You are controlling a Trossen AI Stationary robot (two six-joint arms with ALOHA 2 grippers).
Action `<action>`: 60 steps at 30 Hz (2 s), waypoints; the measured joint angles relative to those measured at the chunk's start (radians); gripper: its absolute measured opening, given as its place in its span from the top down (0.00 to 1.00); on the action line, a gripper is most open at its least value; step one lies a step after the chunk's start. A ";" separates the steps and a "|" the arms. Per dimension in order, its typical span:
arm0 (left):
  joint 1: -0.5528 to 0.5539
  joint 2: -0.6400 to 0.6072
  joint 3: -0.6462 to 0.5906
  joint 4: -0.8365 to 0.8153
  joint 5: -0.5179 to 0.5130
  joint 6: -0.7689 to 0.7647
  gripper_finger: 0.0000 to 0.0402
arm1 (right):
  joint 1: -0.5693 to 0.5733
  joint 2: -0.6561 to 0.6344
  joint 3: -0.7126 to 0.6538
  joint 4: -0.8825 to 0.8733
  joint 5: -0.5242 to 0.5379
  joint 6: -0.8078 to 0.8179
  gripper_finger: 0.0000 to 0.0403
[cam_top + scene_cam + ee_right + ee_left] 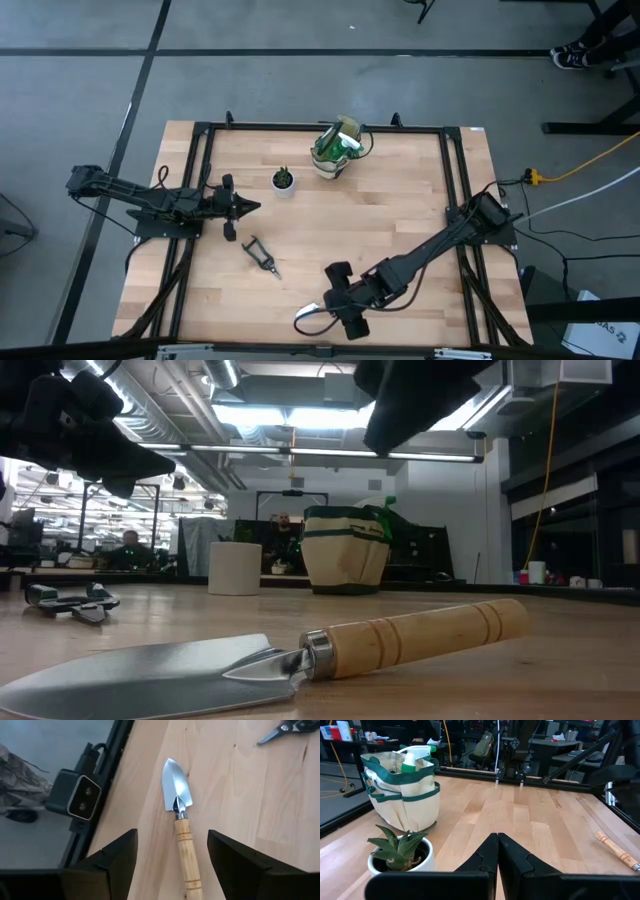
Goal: Pick & Place Garden tools in Gardening bag
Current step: Put the trowel into the gardening bag
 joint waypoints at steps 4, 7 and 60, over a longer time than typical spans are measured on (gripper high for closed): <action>0.000 0.000 0.000 0.000 0.000 0.000 0.99 | -0.005 0.007 0.000 -0.015 0.000 -0.046 0.40; 0.000 0.000 0.000 0.000 0.000 0.000 0.99 | -0.011 0.014 0.000 -0.035 0.000 -0.052 0.40; 0.000 0.002 0.000 0.000 0.000 0.000 0.99 | -0.055 0.155 0.000 -0.031 -0.198 0.037 0.84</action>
